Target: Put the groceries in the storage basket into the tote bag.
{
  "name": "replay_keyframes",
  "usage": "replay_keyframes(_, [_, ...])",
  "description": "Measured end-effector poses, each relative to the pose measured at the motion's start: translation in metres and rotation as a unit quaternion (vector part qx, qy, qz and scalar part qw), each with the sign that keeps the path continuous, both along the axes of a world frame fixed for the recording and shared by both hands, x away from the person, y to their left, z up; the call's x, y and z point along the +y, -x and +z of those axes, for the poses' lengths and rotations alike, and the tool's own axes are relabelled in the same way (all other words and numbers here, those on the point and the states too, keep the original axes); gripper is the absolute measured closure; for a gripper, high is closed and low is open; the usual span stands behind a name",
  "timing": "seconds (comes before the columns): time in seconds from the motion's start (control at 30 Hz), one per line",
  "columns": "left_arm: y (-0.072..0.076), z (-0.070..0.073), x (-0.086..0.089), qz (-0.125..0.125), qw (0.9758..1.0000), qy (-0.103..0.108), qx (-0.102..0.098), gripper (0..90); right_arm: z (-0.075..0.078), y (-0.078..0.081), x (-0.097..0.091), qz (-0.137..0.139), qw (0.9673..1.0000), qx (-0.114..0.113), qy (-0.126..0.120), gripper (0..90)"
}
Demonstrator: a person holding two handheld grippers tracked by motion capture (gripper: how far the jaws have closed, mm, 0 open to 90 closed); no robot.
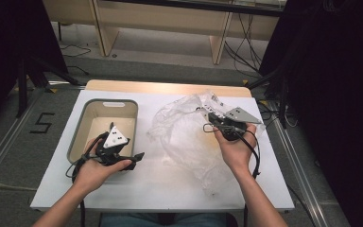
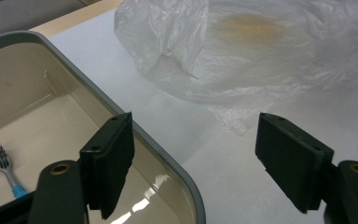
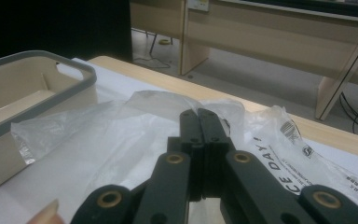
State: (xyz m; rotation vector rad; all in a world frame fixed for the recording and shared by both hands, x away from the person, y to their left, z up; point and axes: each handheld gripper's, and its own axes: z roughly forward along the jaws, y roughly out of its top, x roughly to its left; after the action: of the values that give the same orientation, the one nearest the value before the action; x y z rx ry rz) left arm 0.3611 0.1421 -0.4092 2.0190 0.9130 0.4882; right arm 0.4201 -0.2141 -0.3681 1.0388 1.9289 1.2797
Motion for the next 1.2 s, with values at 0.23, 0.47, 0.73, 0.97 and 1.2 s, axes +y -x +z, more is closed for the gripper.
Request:
replay_keyframes(0.23, [-0.004,0.002,0.009,0.017,0.9998,-0.005,0.002,28.1,0.0,0.001,-0.002,-0.001,1.0,0.0,0.0,90.0])
replay_keyframes(0.47, [-0.015,0.004,0.025,0.052,0.9985,-0.011,0.011,28.5,-0.003,0.002,-0.001,0.006,1.0,0.002,0.002,90.0])
replay_keyframes(0.73, [-0.03,0.003,0.048,0.098,0.9948,-0.009,0.028,29.6,-0.003,0.002,0.002,0.007,1.0,0.003,0.003,90.0])
replay_keyframes(0.97, [-0.045,0.004,0.055,0.132,0.9898,-0.025,0.048,30.1,-0.003,0.001,0.001,0.007,1.0,0.005,0.004,90.0])
replay_keyframes(1.2, [-0.066,-0.001,0.053,0.142,0.9846,-0.053,0.087,30.3,-0.004,0.002,0.002,0.009,0.9999,0.007,0.004,90.0])
